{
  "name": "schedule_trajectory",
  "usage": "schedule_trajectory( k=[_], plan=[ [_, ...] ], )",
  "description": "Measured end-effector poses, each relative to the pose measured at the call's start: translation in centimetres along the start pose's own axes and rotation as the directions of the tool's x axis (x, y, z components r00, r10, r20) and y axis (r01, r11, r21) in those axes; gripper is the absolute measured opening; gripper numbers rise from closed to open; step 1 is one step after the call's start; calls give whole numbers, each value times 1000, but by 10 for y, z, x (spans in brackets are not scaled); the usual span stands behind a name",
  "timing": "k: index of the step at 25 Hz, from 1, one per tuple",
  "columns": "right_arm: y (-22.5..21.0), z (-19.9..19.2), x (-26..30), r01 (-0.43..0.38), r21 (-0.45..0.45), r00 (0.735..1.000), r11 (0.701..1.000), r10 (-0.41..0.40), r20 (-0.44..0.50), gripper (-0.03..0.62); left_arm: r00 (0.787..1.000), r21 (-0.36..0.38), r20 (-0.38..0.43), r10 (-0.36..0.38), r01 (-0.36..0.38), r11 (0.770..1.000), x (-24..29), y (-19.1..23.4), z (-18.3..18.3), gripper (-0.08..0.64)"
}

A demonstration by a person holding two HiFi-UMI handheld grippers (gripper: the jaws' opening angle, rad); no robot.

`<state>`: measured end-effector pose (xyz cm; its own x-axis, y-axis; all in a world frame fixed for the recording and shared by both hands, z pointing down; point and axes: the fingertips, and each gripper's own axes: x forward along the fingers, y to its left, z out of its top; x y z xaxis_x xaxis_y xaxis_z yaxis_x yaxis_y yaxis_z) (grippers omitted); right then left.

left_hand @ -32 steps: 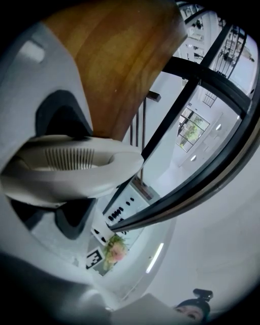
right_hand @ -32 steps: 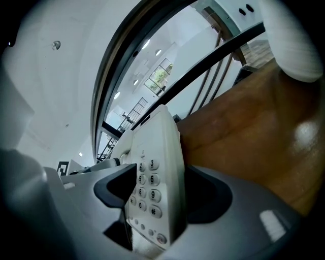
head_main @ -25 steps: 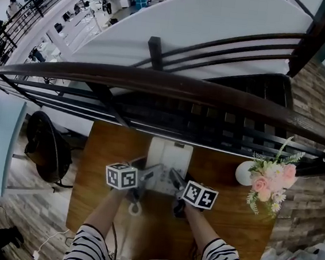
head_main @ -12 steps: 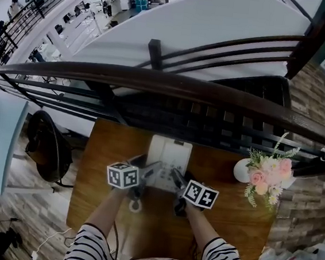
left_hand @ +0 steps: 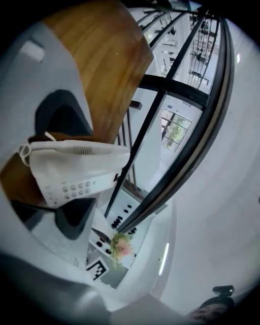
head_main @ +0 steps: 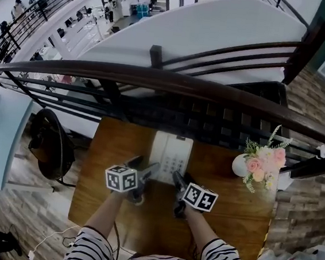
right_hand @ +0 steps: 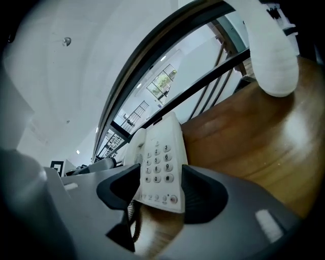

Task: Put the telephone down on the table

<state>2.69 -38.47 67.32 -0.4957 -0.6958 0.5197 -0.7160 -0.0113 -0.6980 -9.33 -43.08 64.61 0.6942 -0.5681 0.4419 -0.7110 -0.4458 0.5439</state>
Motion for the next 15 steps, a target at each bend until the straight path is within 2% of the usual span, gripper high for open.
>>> schedule_trajectory(
  k=[6,15],
  plan=[
    [6,-16,-25,11,-8,1000,1000,-10,28,196,999,-1,49,19,-19,1000,-29,-17,-12,361],
    [25,-49,-70,-10,-28,998,1000,12,64,118,992,20,115,46,-49,999,-86,-46,-45,183]
  ],
)
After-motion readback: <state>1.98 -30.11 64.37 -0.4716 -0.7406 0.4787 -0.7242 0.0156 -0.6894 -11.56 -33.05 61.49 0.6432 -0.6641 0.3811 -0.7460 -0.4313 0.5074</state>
